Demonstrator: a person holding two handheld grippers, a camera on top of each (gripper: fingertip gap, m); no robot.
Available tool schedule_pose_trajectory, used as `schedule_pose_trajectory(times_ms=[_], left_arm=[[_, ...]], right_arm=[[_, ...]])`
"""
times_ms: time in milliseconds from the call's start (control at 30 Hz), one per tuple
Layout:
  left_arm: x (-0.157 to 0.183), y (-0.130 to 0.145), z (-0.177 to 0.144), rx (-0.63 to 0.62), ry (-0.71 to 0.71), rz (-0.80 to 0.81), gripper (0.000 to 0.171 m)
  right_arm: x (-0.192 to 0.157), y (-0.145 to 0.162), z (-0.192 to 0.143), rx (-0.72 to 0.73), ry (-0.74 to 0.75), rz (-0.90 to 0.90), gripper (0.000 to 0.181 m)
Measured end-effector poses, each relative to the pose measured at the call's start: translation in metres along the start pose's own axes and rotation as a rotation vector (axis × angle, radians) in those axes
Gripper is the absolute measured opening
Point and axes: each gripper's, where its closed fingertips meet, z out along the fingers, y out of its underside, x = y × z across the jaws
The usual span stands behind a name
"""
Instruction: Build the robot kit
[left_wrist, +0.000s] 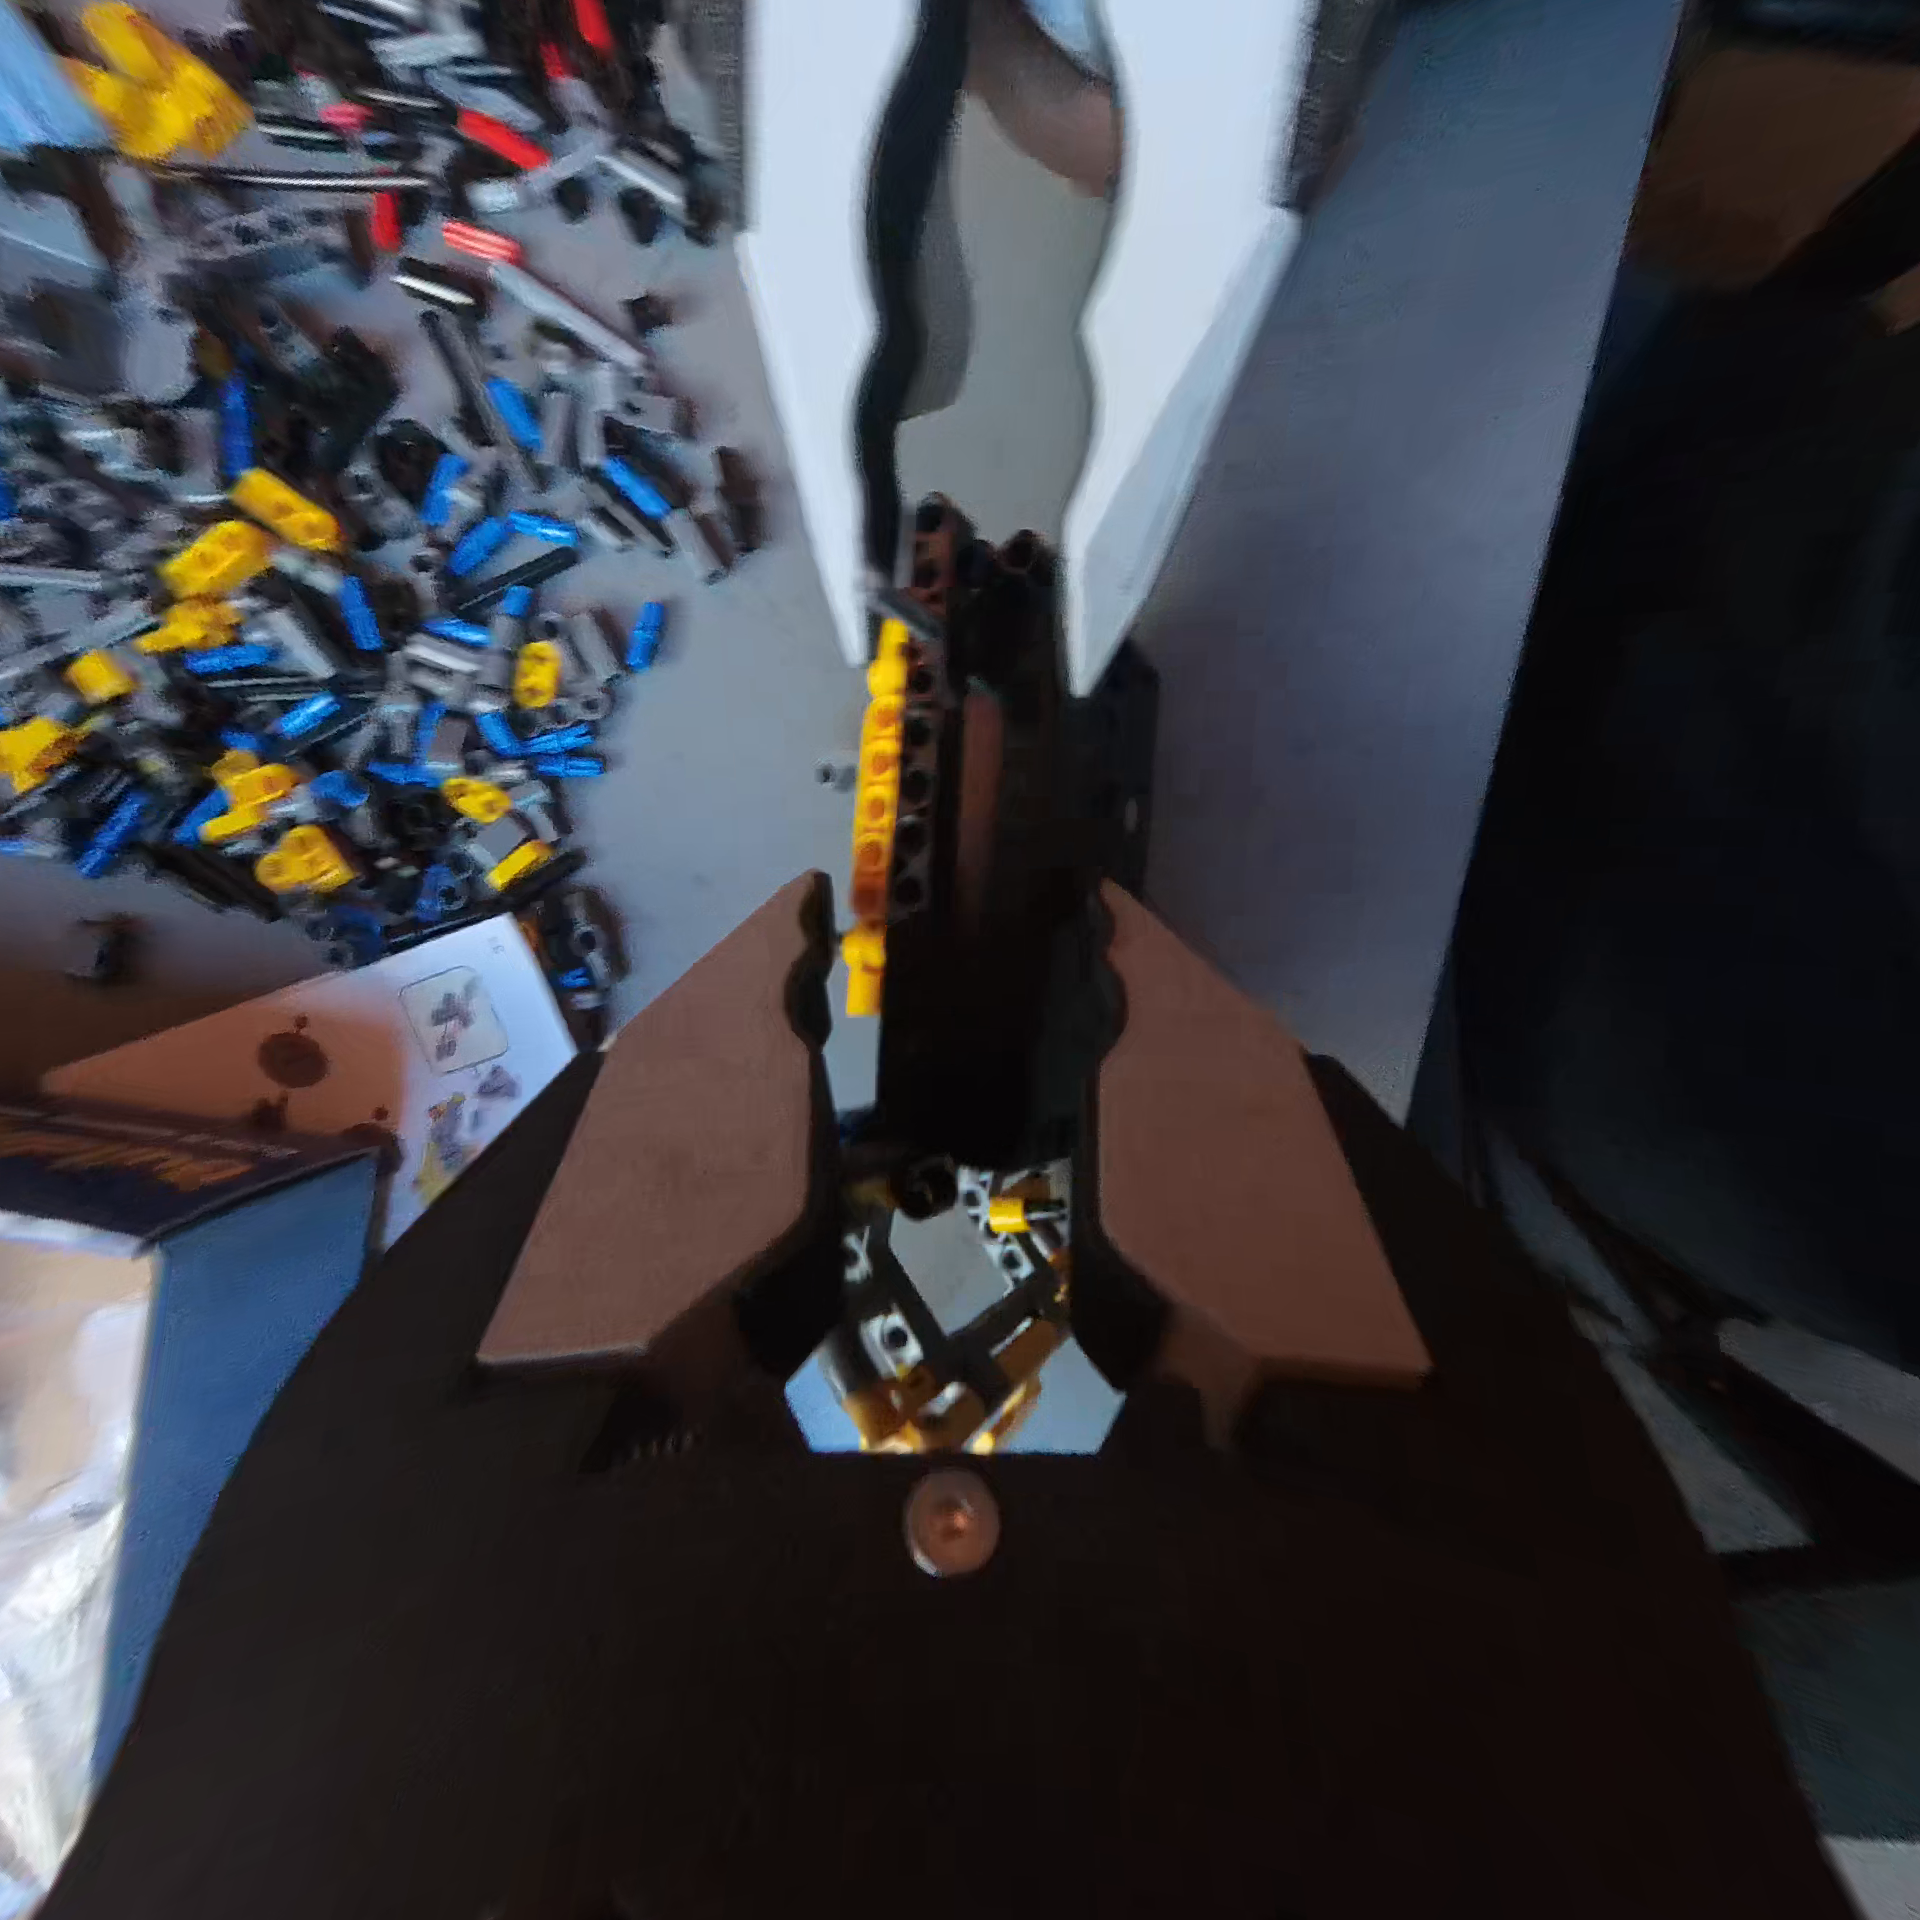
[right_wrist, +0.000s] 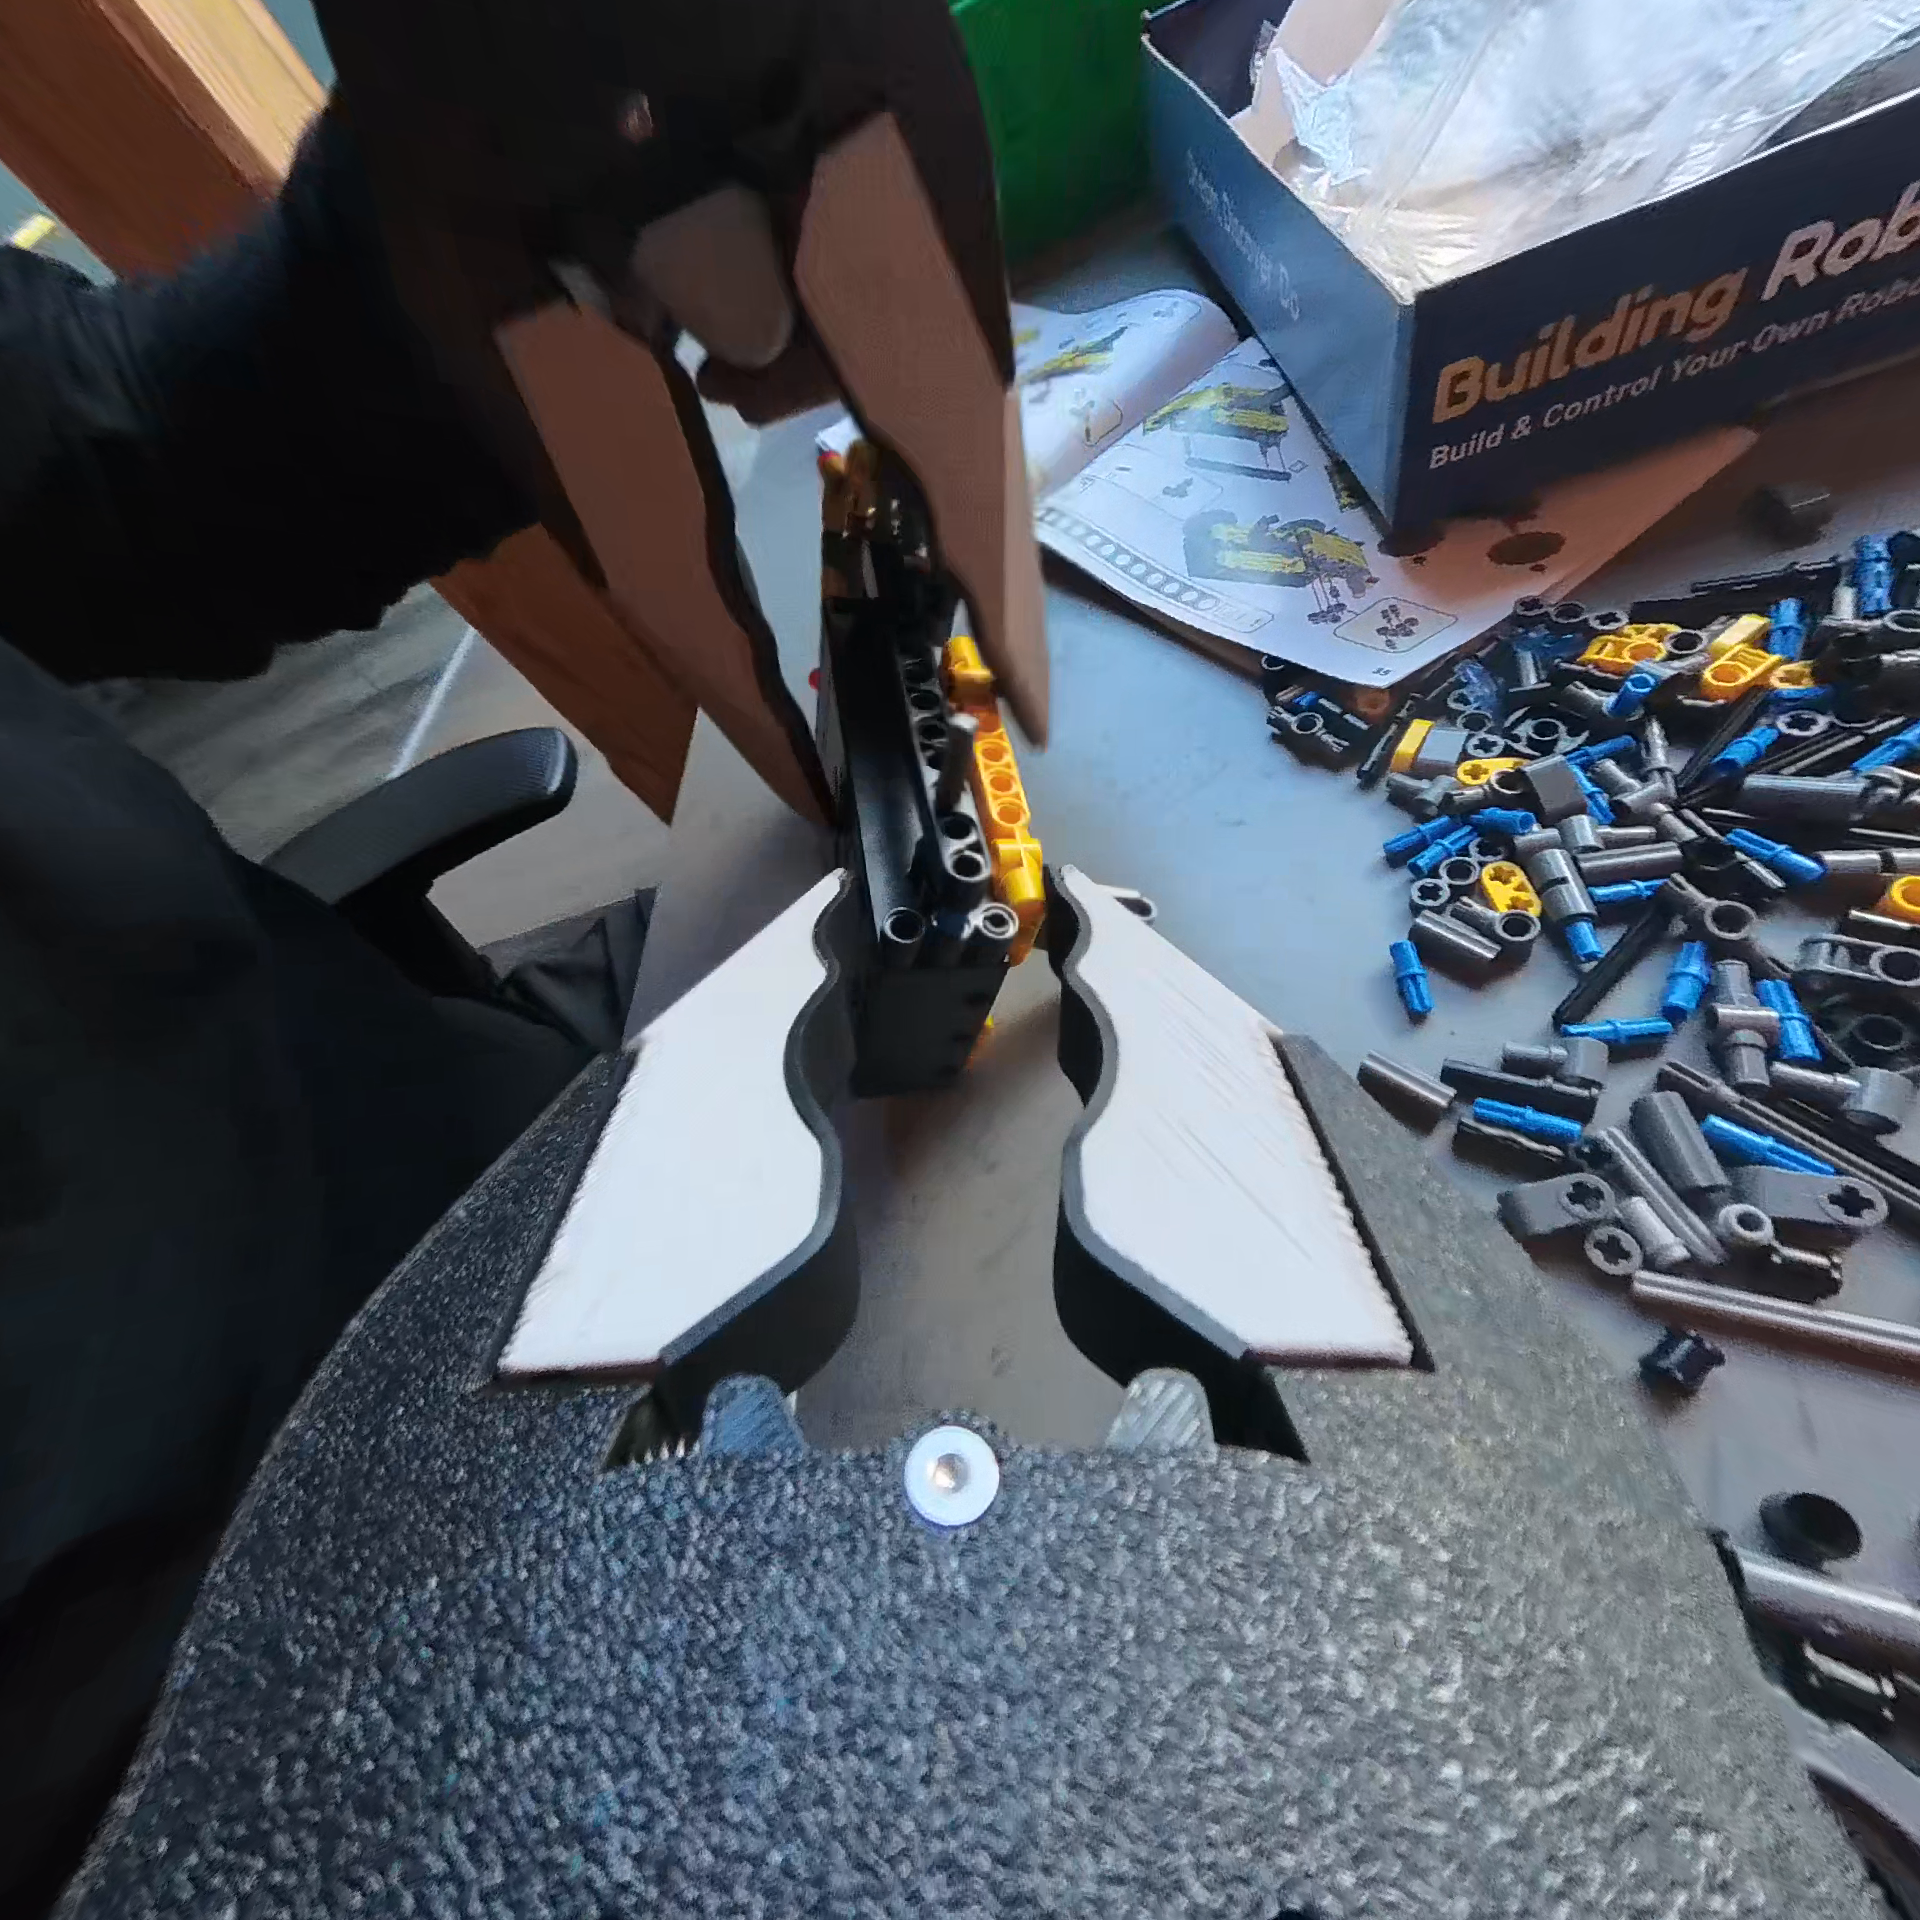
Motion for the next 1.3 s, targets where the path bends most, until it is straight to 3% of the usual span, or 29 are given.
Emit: schedule_pose_trajectory(times_ms=[233, 333, 433, 500, 600, 733, 867, 1133, 1300], left_arm=[[0.002, 0.003, 0.003, 0.083, 0.288, -0.144, 0.04], [-0.001, 0.004, 0.003, 0.159, 0.354, -0.245, 0.04], [0.0, -0.001, 0.005, 0.232, 0.296, -0.266, 0.04], [0.004, -0.004, 0.004, 0.256, 0.223, -0.243, 0.04], [0.007, -0.006, 0.004, 0.259, 0.088, -0.172, 0.039], [0.005, -0.007, 0.003, 0.247, -0.059, -0.079, 0.04], [0.014, -0.013, -0.003, 0.259, -0.039, -0.085, 0.038], [0.018, -0.018, -0.008, 0.233, -0.07, -0.075, 0.032], [0.02, -0.035, -0.018, 0.257, -0.103, -0.081, 0.016]], right_arm=[[-0.008, -0.003, -0.021, 0.046, 0.024, -0.195, 0.046], [0.004, -0.001, -0.032, 0.061, 0.081, -0.062, 0.015], [0.003, -0.006, -0.031, 0.135, 0.016, 0.097, 0.025], [0.006, -0.01, -0.026, 0.15, 0.034, 0.109, 0.029], [-0.002, -0.018, -0.022, 0.17, 0.006, 0.054, 0.013], [-0.003, -0.014, -0.023, 0.162, -0.003, 0.04, 0.011], [-0.007, -0.011, -0.023, 0.157, -0.005, 0.003, 0.0], [-0.015, -0.006, -0.021, 0.124, -0.032, -0.033, 0.0], [-0.016, -0.004, -0.02, 0.115, -0.028, -0.044, 0.0]])
